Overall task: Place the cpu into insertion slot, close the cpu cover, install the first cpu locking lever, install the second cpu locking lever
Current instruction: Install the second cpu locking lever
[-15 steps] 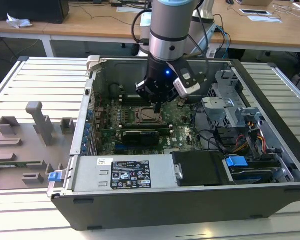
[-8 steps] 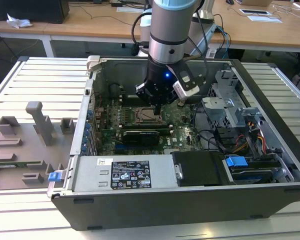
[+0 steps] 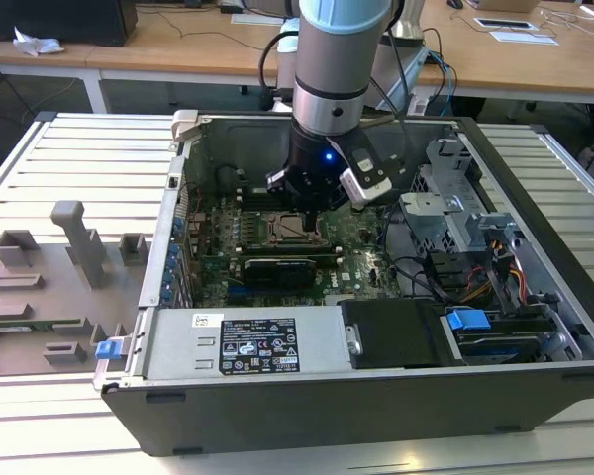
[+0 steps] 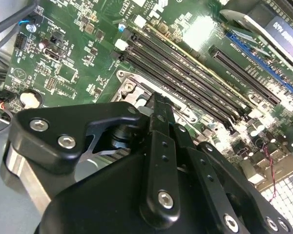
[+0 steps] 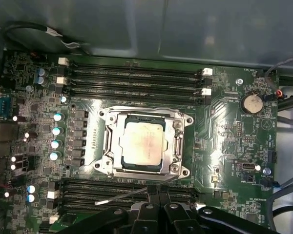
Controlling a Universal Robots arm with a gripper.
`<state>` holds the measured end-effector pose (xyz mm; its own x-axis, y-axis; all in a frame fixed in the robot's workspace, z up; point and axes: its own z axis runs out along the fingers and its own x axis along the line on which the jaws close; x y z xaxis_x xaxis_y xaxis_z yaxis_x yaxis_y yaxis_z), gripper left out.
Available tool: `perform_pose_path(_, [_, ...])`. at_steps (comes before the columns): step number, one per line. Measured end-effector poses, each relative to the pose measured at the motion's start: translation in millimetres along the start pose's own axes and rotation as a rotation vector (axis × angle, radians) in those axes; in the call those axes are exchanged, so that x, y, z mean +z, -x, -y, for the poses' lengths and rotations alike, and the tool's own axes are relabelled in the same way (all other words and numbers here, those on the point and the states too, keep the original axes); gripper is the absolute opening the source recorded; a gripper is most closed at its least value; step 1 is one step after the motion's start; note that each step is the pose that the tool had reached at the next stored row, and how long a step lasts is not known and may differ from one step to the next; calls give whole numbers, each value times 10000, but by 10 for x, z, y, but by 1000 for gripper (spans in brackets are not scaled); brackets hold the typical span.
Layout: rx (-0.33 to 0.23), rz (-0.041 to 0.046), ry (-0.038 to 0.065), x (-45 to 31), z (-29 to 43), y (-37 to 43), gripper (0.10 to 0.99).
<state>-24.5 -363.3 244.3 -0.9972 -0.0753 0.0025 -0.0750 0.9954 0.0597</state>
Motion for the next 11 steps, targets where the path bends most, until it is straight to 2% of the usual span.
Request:
perform_pose_path(1, [-2, 12, 155, 5, 24, -15, 106])
perform_pose_path(2, [-3, 34, 441, 10, 84, -41, 106])
perform_pose_path(4, [-5, 46, 618, 11, 129, -57, 106])
perform_pose_path(5, [-5, 59, 782, 13, 175, -70, 106])
perform_pose_path(6, [-5, 64, 843, 14, 202, -76, 106])
perform_pose_path(7, [-6, 66, 862, 15, 221, -80, 106])
perform_pose_path(11, [-6, 68, 883, 20, 302, -98, 106])
